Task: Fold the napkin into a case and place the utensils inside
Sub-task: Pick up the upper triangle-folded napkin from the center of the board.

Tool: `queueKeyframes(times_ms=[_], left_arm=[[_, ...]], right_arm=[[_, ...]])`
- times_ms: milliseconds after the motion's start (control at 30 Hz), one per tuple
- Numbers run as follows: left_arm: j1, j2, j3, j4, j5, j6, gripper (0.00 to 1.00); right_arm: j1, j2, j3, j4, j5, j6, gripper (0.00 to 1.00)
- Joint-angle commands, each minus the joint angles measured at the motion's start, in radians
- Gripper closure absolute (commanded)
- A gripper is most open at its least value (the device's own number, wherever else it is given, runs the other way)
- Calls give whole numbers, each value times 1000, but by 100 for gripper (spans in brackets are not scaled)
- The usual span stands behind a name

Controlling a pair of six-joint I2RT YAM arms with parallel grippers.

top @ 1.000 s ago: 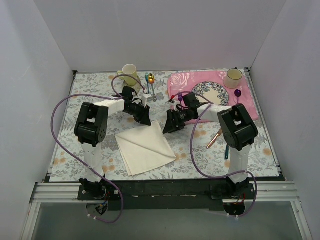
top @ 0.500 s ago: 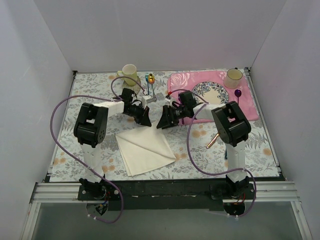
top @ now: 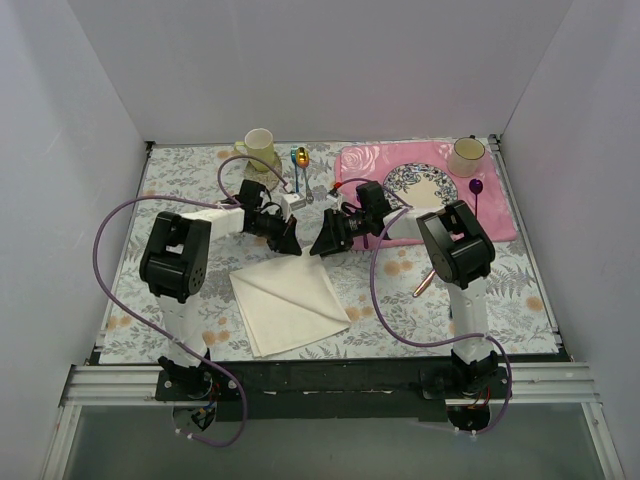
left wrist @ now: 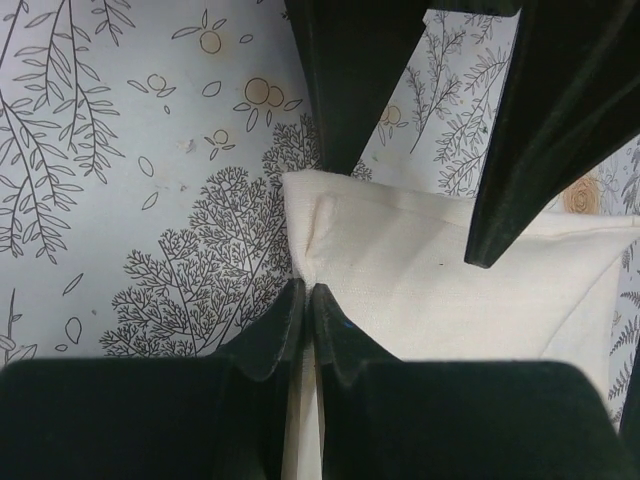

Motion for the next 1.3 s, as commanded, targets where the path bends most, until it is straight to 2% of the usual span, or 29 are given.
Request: queueKeyframes(times_ms=[0,267,633,933,1033,1067,1100,1133,1167,1233,1267], left_arm=[[-6,-95,-8,31,42,14,100],[-6,-127,-26,31,58,20,100],[-6,-137,-28,31,58,28,100],[-6,-141,-30,29,53,32,100],[-6,-140,-30,29,52,33,100],[-3,-141,-30,26,49,29,100],[1,-141,-28,22,44,20,100],[9,-144,-28,17,44,14,94],[35,-146,-26,11,48,8,79],[75,-150,-17,-40,84,20,60],[114,-154,-8,-64,96,40,50]], right_arm=[[7,90,-31,-57,126,-45,21],[14,113,-45,-48,100,-46,21],[50,148,-83,76,16,50,23],[74,170,-83,135,-6,104,32],[80,164,-88,139,-4,98,44],[82,162,-89,142,-3,100,57],[80,162,-88,139,-3,93,65],[80,153,-86,135,5,84,72],[80,149,-83,127,10,72,87],[80,126,-82,109,16,48,99],[82,115,-85,109,22,40,99]])
